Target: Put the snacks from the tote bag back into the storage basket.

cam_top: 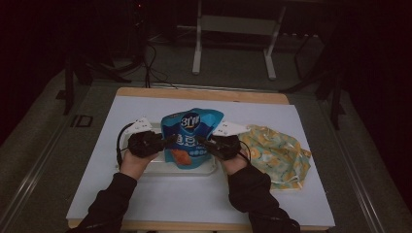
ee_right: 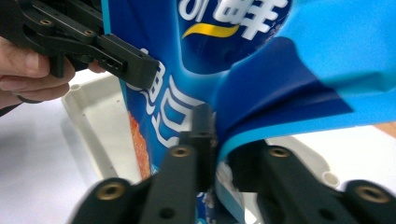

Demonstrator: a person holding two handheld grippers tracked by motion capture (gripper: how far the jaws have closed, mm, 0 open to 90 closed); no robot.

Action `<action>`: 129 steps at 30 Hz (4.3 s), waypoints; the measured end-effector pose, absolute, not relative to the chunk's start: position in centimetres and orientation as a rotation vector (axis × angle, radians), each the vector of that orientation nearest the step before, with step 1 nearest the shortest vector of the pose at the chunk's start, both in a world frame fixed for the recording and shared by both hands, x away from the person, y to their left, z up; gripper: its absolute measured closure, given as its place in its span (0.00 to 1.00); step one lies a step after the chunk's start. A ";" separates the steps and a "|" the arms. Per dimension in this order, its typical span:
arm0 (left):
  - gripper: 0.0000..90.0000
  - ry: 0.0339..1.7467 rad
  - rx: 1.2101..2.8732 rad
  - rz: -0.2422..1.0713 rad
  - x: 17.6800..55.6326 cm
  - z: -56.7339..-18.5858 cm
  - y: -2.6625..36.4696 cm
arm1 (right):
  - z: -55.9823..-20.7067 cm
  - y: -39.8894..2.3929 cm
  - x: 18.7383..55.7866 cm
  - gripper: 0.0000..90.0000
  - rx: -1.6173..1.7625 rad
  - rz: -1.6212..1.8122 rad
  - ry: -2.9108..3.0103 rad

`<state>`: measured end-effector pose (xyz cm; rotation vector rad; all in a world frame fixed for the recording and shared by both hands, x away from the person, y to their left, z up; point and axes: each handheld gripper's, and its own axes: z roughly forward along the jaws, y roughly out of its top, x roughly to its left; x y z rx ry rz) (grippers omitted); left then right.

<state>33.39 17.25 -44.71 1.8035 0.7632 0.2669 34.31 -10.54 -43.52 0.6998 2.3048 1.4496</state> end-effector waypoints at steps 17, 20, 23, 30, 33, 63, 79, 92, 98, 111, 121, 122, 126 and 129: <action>0.35 0.822 1.778 0.315 32.2 -44.9 18.1 | -43.1 -11.7 34.4 0.37 0.697 1.513 2.353; 0.23 0.794 1.753 0.302 31.9 -45.0 18.3 | -43.1 -12.1 34.3 0.27 0.673 1.515 2.385; 0.10 0.789 1.761 0.283 31.7 -45.1 18.3 | -43.2 -12.5 34.3 0.18 0.671 1.514 2.385; 0.03 0.813 1.774 0.290 30.8 -45.7 18.4 | -42.9 -13.6 33.6 0.17 0.650 1.489 2.366; 0.03 0.824 1.772 0.300 30.2 -45.9 18.4 | -42.9 -14.2 33.3 0.17 0.630 1.480 2.359; 0.03 0.771 1.823 0.257 25.1 -49.2 15.0 | -45.3 -22.3 29.9 0.17 0.710 1.462 2.311; 0.03 0.661 1.895 0.139 25.7 -50.2 11.0 | -47.1 -27.1 28.0 0.16 0.824 1.415 2.232; 0.03 0.560 1.928 0.111 25.5 -50.7 8.7 | -47.9 -30.0 25.8 0.16 0.875 1.412 2.172; 0.03 0.556 1.912 0.125 25.6 -50.6 8.7 | -48.5 -31.4 25.1 0.16 0.917 1.391 2.150; 0.03 0.561 1.914 0.136 25.4 -50.8 9.0 | -48.6 -32.9 24.8 0.16 0.963 1.381 2.072; 0.03 0.535 1.925 0.147 25.1 -51.0 9.0 | -49.0 -32.7 24.9 0.16 0.963 1.377 2.077; 0.03 0.533 1.926 0.145 25.1 -51.1 9.0 | -49.0 -32.7 24.9 0.16 0.962 1.376 2.078; 0.03 0.527 1.928 0.146 25.1 -51.1 9.0 | -49.1 -32.6 24.9 0.16 0.964 1.380 2.075; 0.03 0.532 1.923 0.147 25.1 -51.1 9.1 | -49.2 -32.6 24.8 0.16 0.962 1.386 2.067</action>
